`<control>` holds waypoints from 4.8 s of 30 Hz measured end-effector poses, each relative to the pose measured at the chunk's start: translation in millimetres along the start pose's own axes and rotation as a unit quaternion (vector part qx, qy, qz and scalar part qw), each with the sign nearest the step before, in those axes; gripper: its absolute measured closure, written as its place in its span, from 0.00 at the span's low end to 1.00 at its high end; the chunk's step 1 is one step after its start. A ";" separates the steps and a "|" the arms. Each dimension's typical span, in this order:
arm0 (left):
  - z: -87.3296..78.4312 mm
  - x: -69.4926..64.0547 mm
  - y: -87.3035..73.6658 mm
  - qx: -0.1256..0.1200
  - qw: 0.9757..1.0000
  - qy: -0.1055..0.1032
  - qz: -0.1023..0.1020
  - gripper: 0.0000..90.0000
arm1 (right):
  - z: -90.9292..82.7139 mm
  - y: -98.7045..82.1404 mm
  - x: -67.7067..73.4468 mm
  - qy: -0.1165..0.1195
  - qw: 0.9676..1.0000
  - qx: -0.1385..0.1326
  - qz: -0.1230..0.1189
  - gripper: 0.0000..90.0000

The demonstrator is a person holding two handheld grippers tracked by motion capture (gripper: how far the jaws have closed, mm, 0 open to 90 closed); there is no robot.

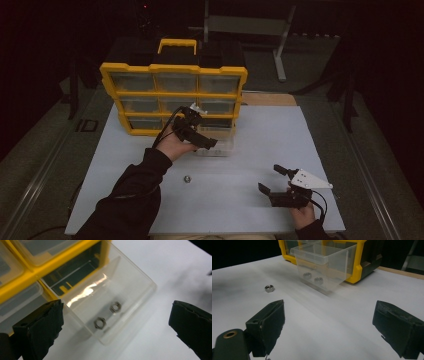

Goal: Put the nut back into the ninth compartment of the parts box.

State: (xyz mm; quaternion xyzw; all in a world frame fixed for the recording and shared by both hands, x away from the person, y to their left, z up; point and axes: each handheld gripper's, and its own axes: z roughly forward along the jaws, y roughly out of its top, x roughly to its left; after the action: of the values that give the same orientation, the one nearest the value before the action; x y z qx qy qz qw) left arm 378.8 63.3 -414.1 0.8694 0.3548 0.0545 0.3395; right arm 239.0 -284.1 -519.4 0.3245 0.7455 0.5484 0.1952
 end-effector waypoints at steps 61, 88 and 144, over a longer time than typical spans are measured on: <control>6.3 -12.1 -124.8 0.004 0.995 -0.055 0.084 0.14 | -0.4 0.5 0.7 -0.002 1.000 0.001 -0.001 0.12; 37.3 -2.0 -134.8 0.060 0.990 -0.028 0.121 0.57 | -0.4 0.4 0.7 -0.001 1.000 0.001 -0.002 0.12; -28.7 -2.2 -66.3 0.017 0.990 -0.004 0.141 0.76 | 0.3 0.0 0.6 -0.001 1.000 0.002 -0.003 0.12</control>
State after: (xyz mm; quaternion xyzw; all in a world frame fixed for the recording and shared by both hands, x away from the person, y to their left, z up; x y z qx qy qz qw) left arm 329.1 112.0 -433.5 0.9166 0.2281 0.0923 0.3150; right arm 238.8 -283.4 -519.5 0.3236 0.7475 0.5456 0.1970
